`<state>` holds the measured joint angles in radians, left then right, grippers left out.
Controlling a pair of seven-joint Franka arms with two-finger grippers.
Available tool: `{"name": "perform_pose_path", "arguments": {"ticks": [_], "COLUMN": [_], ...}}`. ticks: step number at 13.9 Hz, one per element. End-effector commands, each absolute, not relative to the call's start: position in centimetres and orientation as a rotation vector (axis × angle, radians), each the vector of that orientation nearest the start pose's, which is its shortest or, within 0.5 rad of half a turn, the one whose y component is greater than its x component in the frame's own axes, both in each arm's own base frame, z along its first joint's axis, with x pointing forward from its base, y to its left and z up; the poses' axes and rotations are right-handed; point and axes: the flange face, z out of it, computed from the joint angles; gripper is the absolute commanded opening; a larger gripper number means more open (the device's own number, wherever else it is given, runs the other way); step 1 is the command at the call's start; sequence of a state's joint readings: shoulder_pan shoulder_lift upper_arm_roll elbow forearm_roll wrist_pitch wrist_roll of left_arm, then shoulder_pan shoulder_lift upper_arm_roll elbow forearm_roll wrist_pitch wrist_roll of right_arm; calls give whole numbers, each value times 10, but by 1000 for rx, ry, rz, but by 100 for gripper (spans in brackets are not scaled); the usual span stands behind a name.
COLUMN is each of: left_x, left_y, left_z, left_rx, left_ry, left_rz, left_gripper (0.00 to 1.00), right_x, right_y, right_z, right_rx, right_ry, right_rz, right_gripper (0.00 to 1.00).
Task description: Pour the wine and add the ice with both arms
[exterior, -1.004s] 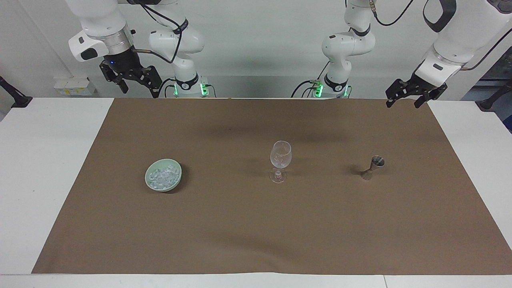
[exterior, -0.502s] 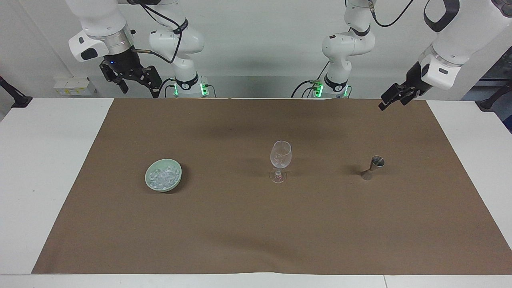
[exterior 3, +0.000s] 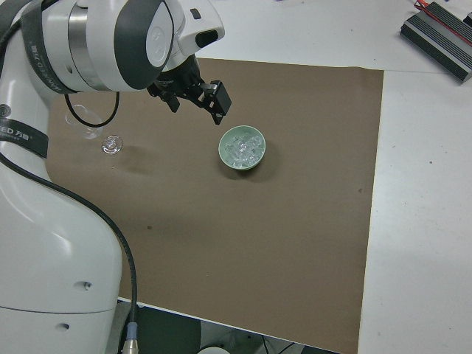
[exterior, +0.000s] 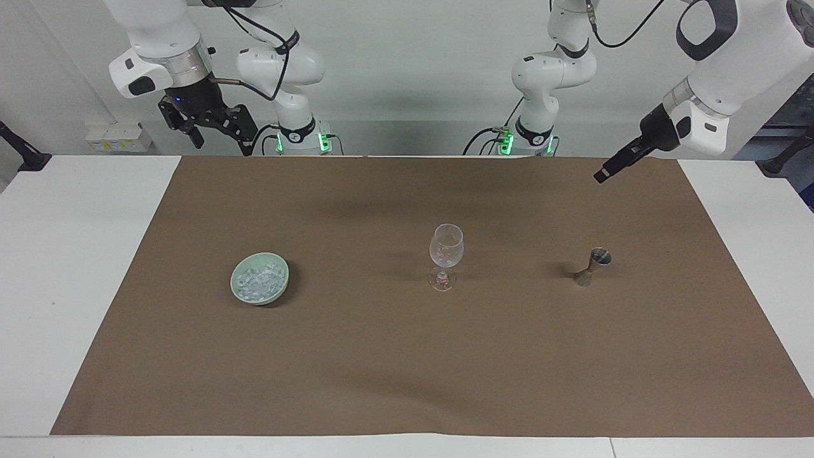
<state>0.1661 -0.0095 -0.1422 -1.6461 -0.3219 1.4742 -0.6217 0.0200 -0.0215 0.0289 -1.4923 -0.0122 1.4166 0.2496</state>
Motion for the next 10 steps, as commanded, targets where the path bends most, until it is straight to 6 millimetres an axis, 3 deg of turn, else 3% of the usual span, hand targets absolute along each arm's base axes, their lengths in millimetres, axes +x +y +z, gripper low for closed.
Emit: {"name": "perform_pose_path", "arguments": {"ticks": [1, 5, 6, 8, 10], "left_x": [552, 578, 584, 591, 598], "left_y": [20, 50, 65, 95, 103], "left_z": [568, 526, 513, 483, 460], "left_rx": [-3189, -3022, -2969, -2906, -2816], "left_ry": [-1320, -1760, -1869, -2015, -2125], "left_rz": [568, 732, 776, 883, 897], "left_gripper": [100, 100, 100, 100, 100], "right_x": [527, 527, 527, 527, 527], "right_y": [21, 21, 21, 21, 21], "right_z": [661, 661, 661, 661, 661], "right_rx": [-3115, -3115, -3115, -3115, -3116], "right_ry": [309, 309, 309, 309, 306], "right_rz": [65, 65, 65, 65, 65], "right_gripper": [100, 100, 100, 100, 100]}}
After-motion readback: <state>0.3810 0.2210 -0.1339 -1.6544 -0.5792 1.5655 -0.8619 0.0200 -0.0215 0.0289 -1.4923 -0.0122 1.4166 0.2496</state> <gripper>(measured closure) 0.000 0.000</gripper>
